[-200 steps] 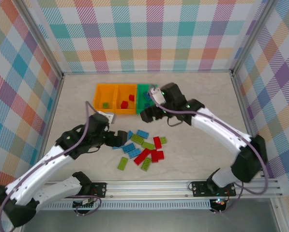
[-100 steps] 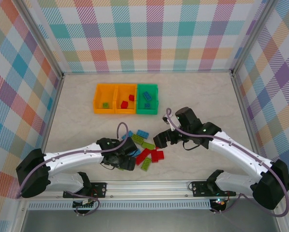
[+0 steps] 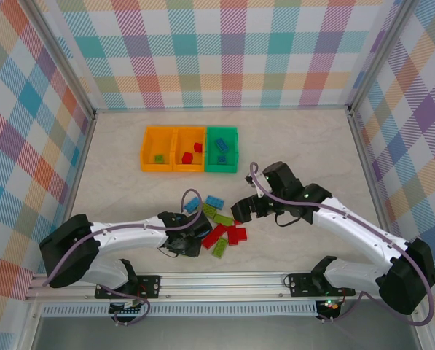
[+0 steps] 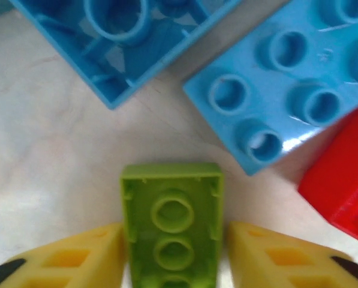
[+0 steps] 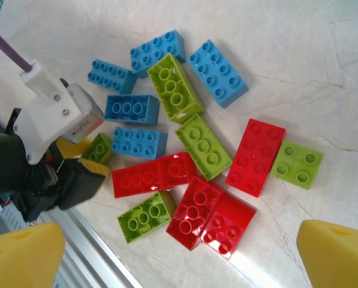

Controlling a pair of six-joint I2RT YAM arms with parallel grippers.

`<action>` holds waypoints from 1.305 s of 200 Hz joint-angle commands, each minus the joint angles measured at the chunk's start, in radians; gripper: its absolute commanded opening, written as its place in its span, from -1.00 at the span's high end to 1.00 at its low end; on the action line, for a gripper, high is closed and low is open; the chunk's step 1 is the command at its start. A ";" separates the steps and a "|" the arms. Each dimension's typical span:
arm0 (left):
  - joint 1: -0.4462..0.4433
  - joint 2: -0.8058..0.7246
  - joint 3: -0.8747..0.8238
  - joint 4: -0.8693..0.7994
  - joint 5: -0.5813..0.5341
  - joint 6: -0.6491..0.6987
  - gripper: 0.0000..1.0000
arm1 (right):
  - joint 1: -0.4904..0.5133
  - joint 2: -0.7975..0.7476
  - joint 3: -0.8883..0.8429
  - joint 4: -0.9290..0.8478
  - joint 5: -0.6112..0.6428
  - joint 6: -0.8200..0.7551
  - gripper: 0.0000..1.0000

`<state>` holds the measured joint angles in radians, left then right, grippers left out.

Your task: Sort the legos into containers by color

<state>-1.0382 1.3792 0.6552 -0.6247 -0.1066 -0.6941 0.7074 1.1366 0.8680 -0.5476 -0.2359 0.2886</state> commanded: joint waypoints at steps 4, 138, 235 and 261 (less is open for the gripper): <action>-0.002 0.021 -0.025 0.028 -0.013 -0.019 0.23 | 0.001 -0.027 0.026 -0.023 0.009 0.022 -1.00; 0.627 -0.101 0.359 0.057 -0.139 0.303 0.32 | 0.001 -0.052 0.027 0.036 -0.062 0.037 -0.99; 0.832 0.580 0.899 0.154 -0.159 0.404 0.06 | 0.001 -0.060 0.003 0.086 -0.049 0.052 -0.99; 0.831 0.563 0.896 0.156 -0.149 0.392 -0.13 | 0.001 -0.053 -0.004 0.104 -0.033 0.063 -0.99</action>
<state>-0.2192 1.9732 1.5238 -0.4633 -0.2539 -0.3141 0.7074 1.0908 0.8677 -0.4873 -0.2806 0.3305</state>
